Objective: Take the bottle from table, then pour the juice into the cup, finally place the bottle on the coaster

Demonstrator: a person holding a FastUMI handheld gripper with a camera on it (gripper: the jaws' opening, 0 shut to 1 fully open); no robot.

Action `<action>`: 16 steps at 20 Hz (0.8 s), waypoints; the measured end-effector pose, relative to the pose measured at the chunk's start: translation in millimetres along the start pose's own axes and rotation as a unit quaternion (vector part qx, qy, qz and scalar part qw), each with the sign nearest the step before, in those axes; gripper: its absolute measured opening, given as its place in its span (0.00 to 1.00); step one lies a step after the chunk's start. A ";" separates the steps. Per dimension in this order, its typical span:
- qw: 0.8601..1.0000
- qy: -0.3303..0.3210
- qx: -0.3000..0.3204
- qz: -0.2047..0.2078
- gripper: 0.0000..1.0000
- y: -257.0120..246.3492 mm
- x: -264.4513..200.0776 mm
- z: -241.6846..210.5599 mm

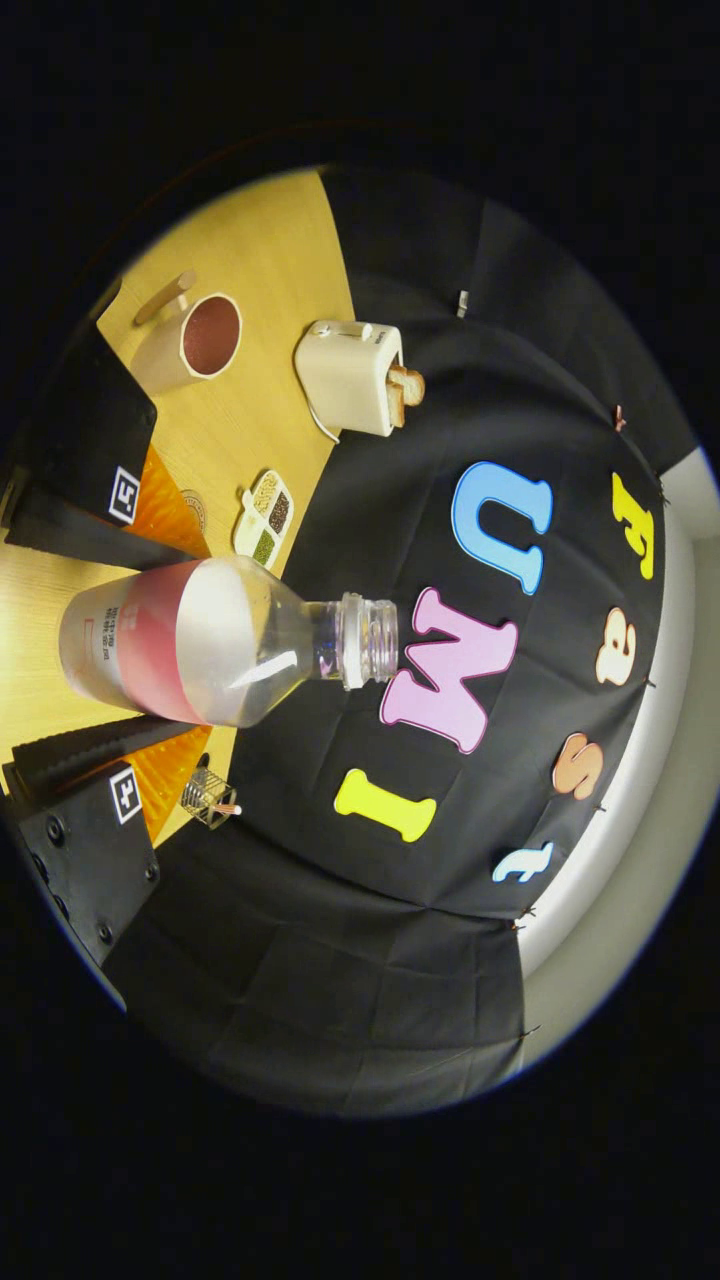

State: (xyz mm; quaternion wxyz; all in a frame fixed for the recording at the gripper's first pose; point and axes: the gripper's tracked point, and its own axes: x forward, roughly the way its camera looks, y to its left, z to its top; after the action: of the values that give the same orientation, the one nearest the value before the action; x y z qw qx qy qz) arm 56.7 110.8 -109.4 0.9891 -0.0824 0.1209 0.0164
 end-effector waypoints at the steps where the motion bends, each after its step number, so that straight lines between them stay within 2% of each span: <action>1: 1.000 -0.002 -0.020 0.000 0.72 1.1 0.0 4.7; 4: 0.997 -0.012 -0.082 0.003 0.72 12.4 -0.6 18.8; 9: 0.991 -0.009 -0.135 0.014 0.72 38.9 0.5 17.2; 13: 0.971 -0.017 -0.237 -0.007 0.72 47.2 2.8 10.9; 16: 0.958 -0.014 -0.288 -0.001 0.72 59.2 3.7 -0.3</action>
State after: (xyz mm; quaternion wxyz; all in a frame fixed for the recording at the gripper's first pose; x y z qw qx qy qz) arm 57.1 169.2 -120.0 0.9251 -0.3634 0.0976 0.0503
